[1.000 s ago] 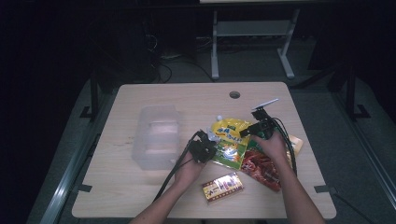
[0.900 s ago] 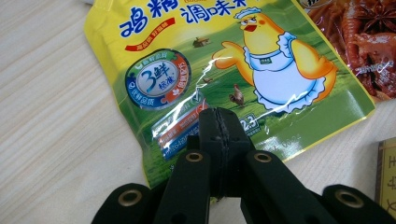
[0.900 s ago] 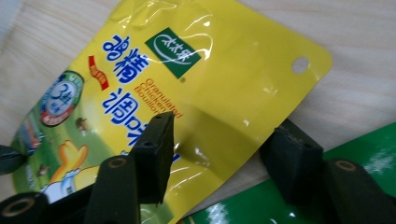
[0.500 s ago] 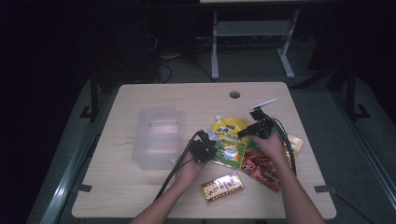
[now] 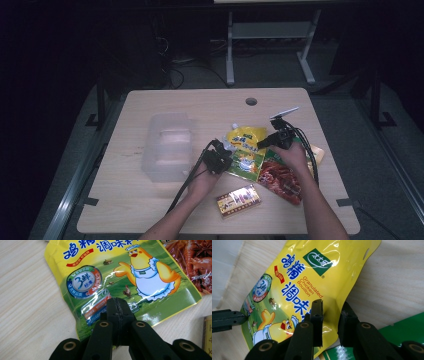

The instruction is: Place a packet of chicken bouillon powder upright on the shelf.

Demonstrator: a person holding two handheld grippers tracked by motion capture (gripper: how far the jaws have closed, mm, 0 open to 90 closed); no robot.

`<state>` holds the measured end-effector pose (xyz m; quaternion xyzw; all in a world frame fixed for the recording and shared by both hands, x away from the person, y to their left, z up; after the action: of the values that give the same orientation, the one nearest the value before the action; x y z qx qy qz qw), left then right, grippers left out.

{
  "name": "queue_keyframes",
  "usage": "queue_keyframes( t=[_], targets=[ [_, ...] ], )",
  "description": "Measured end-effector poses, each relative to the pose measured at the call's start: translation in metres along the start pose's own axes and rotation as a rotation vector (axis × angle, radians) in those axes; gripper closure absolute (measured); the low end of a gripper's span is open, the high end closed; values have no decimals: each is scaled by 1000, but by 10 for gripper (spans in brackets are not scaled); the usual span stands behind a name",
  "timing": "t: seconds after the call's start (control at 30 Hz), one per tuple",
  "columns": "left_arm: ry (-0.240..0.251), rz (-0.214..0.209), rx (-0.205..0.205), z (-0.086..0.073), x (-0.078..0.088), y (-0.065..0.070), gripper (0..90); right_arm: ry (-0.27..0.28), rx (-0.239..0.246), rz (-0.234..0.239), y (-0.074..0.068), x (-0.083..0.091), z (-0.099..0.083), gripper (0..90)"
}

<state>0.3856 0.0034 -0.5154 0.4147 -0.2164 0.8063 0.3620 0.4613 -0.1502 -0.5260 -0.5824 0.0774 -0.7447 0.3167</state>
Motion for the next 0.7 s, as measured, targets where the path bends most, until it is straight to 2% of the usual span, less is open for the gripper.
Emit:
queue_keyframes(
  t=[0.27, 0.3, 0.6, 0.7],
  targets=[
    [-5, 10, -9, 0, 0, 0, 896, -17, -30, 32, 0, -5, -1, 735],
    [-5, 10, -10, 0, 0, 1, 896, -13, -15, 23, -2, -5, -1, 734],
    [-2, 3, 1, 1, -1, 2, 897, -12, 4, -19, -7, -9, 0, 793],
    [-12, 7, -23, 0, 0, 1, 896, 11, 25, -37, -11, -12, 3, 849]
  ],
)
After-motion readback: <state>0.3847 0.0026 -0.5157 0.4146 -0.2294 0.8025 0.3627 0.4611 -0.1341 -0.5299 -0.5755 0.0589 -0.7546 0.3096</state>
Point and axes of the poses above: each handheld gripper's, and its own axes: x roughly backward along the jaws, z roughly out of its top, y roughly to its right, the point moved 9 cm from there along -x, roughly forward along the jaws, and after that the axes turned 4 degrees about -y, right-handed, at the moved point
